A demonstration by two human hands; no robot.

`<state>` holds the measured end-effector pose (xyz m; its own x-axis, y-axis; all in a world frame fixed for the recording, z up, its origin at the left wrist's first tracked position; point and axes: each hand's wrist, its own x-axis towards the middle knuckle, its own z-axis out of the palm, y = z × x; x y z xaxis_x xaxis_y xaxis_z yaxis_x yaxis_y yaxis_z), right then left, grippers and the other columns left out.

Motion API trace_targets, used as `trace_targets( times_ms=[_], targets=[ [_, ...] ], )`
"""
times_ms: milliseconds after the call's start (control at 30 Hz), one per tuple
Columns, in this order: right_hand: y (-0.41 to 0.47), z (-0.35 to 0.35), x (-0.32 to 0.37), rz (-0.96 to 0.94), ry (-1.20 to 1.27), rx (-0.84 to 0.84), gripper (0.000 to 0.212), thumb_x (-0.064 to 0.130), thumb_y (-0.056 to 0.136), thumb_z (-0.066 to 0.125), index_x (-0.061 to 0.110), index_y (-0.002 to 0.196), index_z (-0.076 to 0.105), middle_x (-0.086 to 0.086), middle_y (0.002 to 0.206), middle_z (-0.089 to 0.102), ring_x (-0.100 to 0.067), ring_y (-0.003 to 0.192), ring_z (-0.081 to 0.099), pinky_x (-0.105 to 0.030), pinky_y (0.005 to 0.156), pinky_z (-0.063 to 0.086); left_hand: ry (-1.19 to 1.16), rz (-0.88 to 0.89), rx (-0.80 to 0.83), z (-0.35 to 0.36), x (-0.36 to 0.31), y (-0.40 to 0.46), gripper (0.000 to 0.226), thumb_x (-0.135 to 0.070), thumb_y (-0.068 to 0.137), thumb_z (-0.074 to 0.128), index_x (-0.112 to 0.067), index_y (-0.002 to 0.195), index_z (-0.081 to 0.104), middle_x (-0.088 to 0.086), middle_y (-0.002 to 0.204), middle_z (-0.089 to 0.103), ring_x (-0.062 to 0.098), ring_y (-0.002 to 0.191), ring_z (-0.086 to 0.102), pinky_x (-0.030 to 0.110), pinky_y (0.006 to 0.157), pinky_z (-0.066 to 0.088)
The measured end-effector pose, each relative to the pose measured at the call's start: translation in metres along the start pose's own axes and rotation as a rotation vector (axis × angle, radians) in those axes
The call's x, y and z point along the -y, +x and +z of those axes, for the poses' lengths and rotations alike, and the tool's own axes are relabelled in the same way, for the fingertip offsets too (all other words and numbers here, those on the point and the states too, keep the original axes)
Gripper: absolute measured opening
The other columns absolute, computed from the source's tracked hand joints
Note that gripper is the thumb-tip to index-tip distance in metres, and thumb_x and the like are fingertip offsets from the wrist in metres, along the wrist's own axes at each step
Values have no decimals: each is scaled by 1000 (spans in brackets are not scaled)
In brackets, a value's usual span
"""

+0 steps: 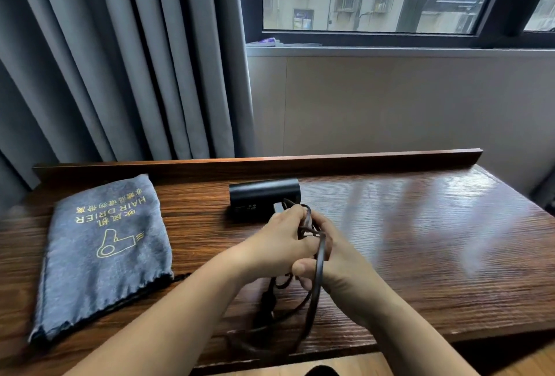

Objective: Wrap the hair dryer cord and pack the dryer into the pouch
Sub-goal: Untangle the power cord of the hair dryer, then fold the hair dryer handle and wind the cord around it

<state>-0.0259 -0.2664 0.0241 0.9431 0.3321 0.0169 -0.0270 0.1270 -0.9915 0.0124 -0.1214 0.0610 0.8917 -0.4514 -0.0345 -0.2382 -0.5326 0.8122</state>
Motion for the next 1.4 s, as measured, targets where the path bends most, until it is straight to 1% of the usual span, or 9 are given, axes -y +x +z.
trace_targets(
  times_ms=[267,400,533,633,833,1100,1233,1300,1400],
  targets=[
    [7,-13,10,16,-74,-152,33,9,93,61,31,116,60,-7,82,66,-19,69,53,-29,59,38,-173,-29,286,-29,3,4,32,-16,87,72,-18,114,55,7,106,66,5,88,64,24,78,53],
    [10,-36,17,93,24,-306,22,9,98,52,20,115,58,-3,75,66,-9,60,51,-15,41,31,153,74,83,-54,24,12,39,-18,84,72,-35,115,55,-5,117,56,-7,96,54,16,85,44],
    [16,-57,20,149,241,-428,14,7,99,48,17,102,56,-7,73,64,-9,56,49,-13,35,27,635,157,-97,-69,56,29,89,-46,72,80,-38,147,32,-1,154,27,20,149,10,45,122,14],
    [17,-69,22,170,312,-488,22,7,100,43,22,98,58,-7,74,63,-9,54,47,-13,33,24,862,9,-34,-77,74,42,110,-47,73,79,-41,154,5,5,165,-1,24,151,-14,47,123,-2],
    [22,-88,12,183,228,-592,34,12,103,39,24,130,56,-7,79,63,-6,51,45,-13,33,20,645,-80,-63,-73,84,57,74,-54,87,58,-36,151,23,0,142,46,25,131,47,37,111,36],
    [30,-94,4,150,210,-719,32,6,101,38,21,122,56,-11,91,64,-11,61,51,-16,35,36,552,-370,-204,-74,91,35,69,-67,80,56,-22,132,48,4,124,57,24,106,58,38,90,49],
    [41,-85,3,142,262,-695,13,7,102,42,13,96,52,-15,94,58,-23,75,61,-24,52,59,373,-503,-171,-89,91,17,73,-55,80,63,-20,140,41,4,125,58,20,101,56,32,83,44],
    [46,-83,2,178,120,-675,12,21,101,49,11,108,51,-17,102,58,-26,84,63,-31,68,62,271,-556,-236,-92,92,9,68,-53,79,64,-19,135,45,3,114,58,20,95,58,33,80,48],
    [42,-82,2,258,-542,-611,78,54,91,54,21,152,17,-10,123,58,-33,118,58,-44,102,43,147,-585,-386,-95,96,-2,64,-47,79,67,-16,131,46,4,111,56,24,98,57,33,79,47]
  ],
)
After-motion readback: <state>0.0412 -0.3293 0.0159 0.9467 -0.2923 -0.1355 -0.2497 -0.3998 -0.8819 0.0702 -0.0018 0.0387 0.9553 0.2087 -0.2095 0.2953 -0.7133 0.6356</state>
